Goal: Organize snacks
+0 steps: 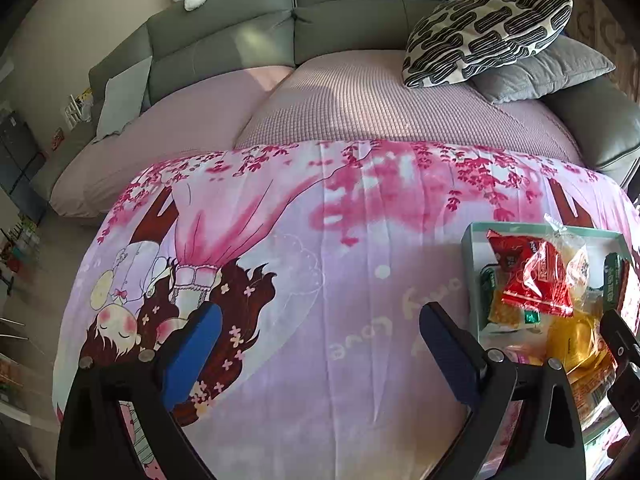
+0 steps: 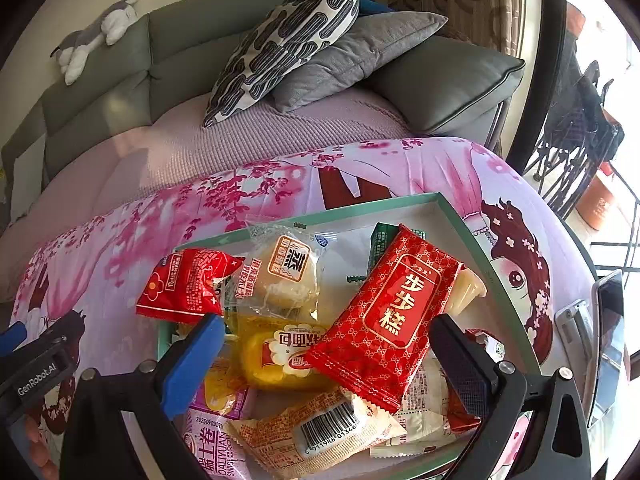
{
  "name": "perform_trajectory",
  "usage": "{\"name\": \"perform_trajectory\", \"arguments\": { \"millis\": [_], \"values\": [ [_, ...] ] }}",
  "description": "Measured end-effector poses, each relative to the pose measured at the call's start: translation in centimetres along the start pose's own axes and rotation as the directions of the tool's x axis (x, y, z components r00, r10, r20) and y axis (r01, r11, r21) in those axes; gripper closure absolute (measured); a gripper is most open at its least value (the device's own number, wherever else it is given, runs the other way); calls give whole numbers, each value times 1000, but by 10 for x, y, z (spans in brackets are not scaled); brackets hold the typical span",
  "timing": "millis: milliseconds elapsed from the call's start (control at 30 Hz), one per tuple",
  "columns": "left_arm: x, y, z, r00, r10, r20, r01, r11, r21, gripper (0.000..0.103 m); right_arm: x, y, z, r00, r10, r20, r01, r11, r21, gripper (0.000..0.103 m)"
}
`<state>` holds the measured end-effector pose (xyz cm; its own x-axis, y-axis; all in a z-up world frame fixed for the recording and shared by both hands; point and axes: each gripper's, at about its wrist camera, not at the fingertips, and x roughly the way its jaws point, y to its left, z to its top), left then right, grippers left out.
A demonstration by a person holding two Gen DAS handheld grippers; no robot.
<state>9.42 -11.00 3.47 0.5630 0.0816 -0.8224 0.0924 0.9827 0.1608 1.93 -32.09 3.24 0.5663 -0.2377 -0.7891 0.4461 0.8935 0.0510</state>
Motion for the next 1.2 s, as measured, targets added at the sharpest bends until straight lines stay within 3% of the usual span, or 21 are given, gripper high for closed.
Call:
{"name": "perform_trajectory", "arguments": {
  "millis": [333, 700, 1200],
  "values": [
    [3, 19, -11, 996, 21, -81, -22, 1000, -8, 4, -4, 20, -13, 999, 24, -46, -25, 999, -39, 0],
    [2, 36, -30, 990, -15, -139, 12, 1000, -19, 4, -20, 47, -28, 998, 38, -48, -44, 992, -115, 0],
    [-10, 51, -55, 989, -49, -141, 41, 997, -60, 4, -33, 62, -53, 997, 58, -51, -66, 983, -169, 0]
  ]
}}
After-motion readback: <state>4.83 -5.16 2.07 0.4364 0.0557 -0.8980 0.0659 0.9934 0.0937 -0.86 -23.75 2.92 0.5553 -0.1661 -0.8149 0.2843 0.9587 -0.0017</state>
